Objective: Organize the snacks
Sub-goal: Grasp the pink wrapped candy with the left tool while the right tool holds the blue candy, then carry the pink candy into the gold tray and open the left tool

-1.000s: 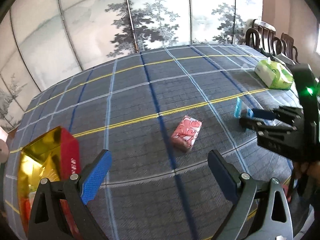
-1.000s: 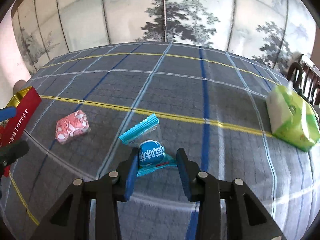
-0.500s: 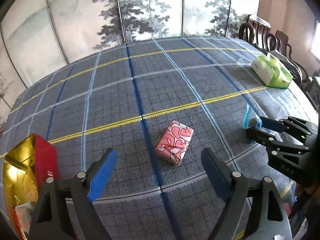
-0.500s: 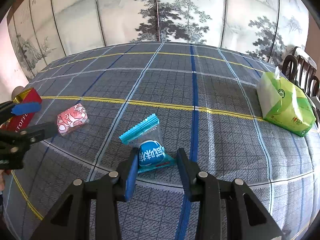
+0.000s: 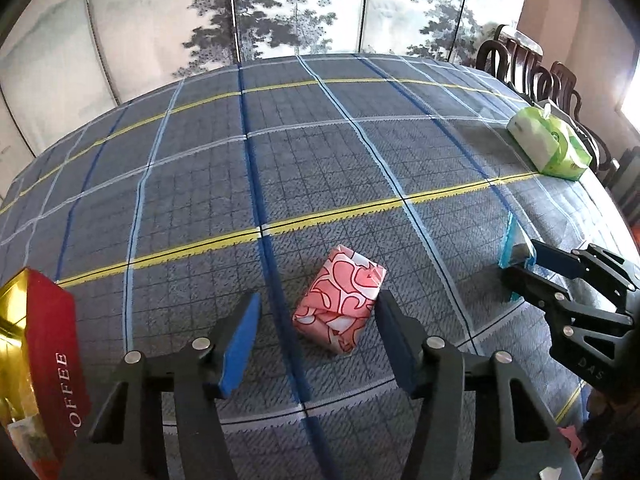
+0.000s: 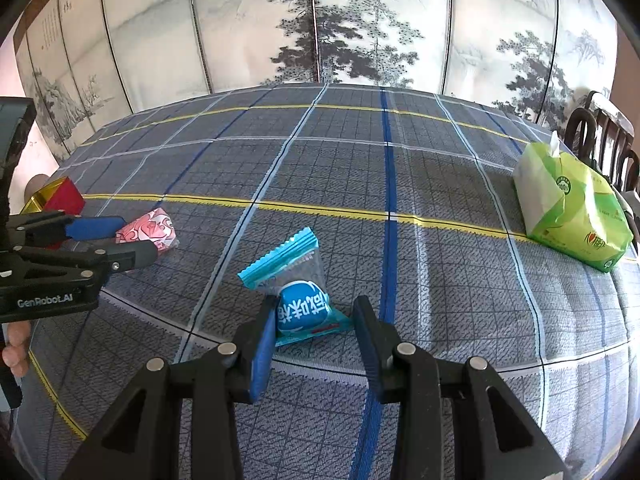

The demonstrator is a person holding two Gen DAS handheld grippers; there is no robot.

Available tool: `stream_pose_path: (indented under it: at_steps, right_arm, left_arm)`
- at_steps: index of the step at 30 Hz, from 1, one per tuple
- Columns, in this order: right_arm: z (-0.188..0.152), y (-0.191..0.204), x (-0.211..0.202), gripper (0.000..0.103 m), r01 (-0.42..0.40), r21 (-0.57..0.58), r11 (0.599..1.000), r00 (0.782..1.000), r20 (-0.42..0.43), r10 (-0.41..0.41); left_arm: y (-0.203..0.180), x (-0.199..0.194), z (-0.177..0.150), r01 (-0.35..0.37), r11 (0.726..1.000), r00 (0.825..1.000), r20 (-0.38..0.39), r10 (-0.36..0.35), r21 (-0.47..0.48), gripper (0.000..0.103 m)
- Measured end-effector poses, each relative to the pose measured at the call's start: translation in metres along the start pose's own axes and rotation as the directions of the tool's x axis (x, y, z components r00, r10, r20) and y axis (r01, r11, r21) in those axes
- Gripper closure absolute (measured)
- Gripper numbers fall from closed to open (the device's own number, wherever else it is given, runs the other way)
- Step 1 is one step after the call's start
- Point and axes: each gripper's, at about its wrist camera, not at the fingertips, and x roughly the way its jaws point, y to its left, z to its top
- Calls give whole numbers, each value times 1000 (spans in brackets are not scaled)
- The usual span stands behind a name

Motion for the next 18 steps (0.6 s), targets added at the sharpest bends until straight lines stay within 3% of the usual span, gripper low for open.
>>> stream_pose_path:
  at_steps: [4, 18]
  right_arm:
    - [0, 0, 0, 65, 0, 0, 1000, 1000, 0, 0]
    - [0, -1, 0, 65, 4, -5, 1000, 1000, -1, -4]
  left_arm:
    - [-4, 2, -1, 26, 1000, 1000, -5, -26, 11, 68]
    - [-3, -10, -11, -11, 1000, 1000, -6, 11, -11, 71]
